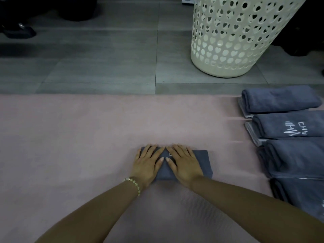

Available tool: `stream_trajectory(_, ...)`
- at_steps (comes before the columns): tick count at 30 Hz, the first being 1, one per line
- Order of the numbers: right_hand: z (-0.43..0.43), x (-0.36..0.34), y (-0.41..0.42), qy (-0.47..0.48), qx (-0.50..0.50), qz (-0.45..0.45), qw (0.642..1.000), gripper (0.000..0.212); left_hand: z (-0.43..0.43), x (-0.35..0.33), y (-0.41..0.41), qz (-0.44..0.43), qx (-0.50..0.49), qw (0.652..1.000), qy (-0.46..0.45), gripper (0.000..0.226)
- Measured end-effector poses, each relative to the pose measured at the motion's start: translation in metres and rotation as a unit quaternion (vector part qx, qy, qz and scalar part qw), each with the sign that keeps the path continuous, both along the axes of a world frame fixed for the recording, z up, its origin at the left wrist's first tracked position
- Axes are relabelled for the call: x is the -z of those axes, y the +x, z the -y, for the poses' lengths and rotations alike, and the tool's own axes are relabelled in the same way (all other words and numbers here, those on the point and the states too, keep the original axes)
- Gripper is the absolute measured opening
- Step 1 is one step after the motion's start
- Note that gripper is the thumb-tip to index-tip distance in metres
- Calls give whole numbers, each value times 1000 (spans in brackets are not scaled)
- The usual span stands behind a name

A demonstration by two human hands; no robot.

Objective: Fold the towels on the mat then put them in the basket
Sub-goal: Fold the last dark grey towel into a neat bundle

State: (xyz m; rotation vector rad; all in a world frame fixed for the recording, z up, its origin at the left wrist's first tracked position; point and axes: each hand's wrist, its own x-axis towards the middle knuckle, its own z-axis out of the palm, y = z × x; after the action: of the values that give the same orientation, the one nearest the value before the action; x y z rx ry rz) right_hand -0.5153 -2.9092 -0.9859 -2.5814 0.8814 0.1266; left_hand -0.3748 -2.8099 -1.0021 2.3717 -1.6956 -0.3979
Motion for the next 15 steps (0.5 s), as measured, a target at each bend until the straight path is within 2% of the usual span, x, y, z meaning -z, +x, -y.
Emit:
stream_trajectory(3, 10, 7, -3, -2, -19, -8, 1000, 105, 1, 9, 1, -11, -31, 999, -16, 63)
stream_trajectory(5, 14, 7, -6, 4, -32, -10, 999, 97, 1, 12, -2, -18, -58, 997, -37, 56)
stream_trajectory(8, 23, 5, -14, -5, -43, -17, 999, 90, 1, 9, -3, -43, -76, 996, -33, 68)
stream_trajectory(12, 45, 11, -52, -28, -12, -30, 999, 98, 0, 8, -3, -40, -93, 994, -45, 74)
stream_trajectory(15, 60, 12, -79, -34, 2, -68, 997, 95, 0, 5, -3, -43, -85, 995, -34, 76)
